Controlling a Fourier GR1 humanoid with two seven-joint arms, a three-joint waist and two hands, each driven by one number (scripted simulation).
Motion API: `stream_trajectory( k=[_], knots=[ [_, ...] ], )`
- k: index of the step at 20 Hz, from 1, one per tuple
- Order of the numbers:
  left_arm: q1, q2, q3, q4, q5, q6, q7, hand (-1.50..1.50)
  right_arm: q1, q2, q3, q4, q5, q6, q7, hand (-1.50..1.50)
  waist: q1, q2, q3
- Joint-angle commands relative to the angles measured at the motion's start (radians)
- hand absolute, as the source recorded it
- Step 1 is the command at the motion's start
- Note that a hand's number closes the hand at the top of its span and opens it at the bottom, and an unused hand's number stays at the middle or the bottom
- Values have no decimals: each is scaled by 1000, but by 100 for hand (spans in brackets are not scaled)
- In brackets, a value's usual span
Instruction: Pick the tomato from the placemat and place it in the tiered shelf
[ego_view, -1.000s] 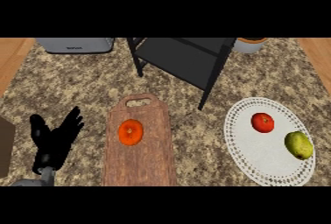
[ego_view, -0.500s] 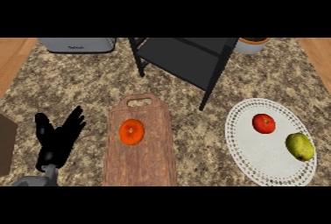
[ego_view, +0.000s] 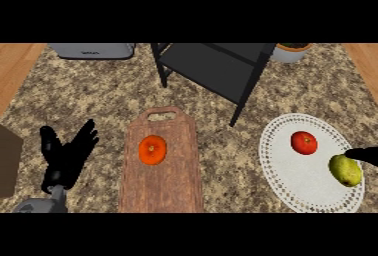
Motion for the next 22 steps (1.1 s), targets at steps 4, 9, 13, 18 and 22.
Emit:
stream_trajectory(
  k=[4,9,13,18,22],
  knots=[
    [32,-29,9,22,-30,-19,-33,0,-122,84,132,48,133,-2,213,-150,-3,0,1],
    [21,-21,62,-1,-13,-52,11,0,-120,113,146,38,185,74,225,-150,-10,-2,1],
    [-2,-57,39,33,-82,-29,-29,0,-151,154,158,190,248,83,174,-150,-10,0,1],
    [-2,-58,64,-45,-70,-39,60,0,-165,227,196,125,369,43,322,-150,-7,-2,1],
    [43,-104,64,-23,-119,-43,-15,0,-121,252,162,152,425,51,247,-150,-10,-2,1]
  ],
)
